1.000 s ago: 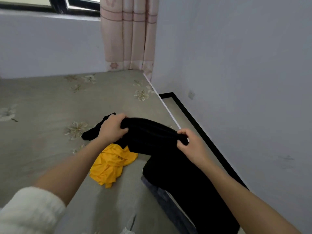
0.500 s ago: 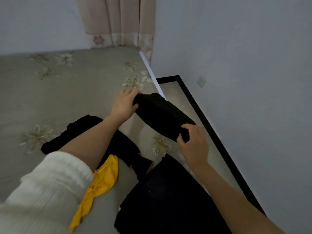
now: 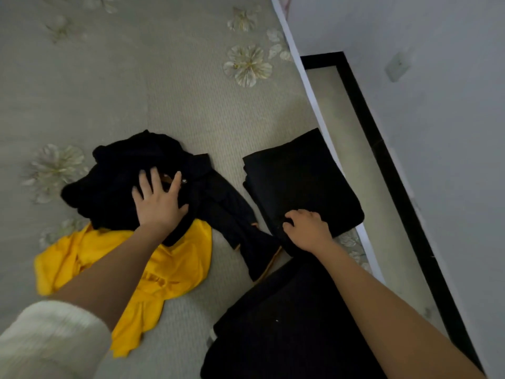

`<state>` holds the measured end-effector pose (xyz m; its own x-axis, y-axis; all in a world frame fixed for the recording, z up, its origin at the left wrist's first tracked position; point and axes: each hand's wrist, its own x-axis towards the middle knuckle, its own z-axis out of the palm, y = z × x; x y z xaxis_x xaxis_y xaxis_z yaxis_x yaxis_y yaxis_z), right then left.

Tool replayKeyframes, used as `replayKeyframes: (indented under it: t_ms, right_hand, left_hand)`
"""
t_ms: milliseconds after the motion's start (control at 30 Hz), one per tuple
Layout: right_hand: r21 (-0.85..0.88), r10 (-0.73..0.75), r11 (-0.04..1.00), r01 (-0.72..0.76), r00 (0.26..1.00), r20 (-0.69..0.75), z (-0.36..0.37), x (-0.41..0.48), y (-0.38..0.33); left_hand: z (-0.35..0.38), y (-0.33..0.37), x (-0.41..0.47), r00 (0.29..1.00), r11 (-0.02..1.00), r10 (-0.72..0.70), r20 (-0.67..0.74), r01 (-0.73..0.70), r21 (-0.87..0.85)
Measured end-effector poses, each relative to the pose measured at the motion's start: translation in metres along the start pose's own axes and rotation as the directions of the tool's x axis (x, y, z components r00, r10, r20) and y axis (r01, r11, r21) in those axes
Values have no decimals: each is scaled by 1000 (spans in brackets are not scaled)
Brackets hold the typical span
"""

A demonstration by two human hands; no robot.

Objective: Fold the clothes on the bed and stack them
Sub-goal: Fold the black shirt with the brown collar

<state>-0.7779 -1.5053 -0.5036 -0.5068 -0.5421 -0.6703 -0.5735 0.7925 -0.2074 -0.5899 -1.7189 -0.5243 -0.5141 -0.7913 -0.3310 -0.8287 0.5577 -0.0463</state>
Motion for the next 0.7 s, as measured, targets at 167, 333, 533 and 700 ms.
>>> replayKeyframes:
  t_ms: [167, 333, 533, 700]
  right_hand:
    - [43, -39, 998, 53, 963, -265, 7, -23, -27]
    - [120, -198, 964, 238, 940, -279, 19, -52, -70]
    - [232, -314, 895, 382, 907, -280, 17, -95, -126]
    - [336, -370, 815, 472, 871, -323, 6, -146, -176]
  left_hand:
    - [-2, -27, -2, 970, 971, -228, 83, 233, -55]
    - [-13, -53, -23, 979, 975, -194, 64, 199, -102]
    - [-73, -94, -79, 953, 754, -253, -164, 87, -651]
    - [-141, -114, -158, 942, 531, -216, -257, -108, -840]
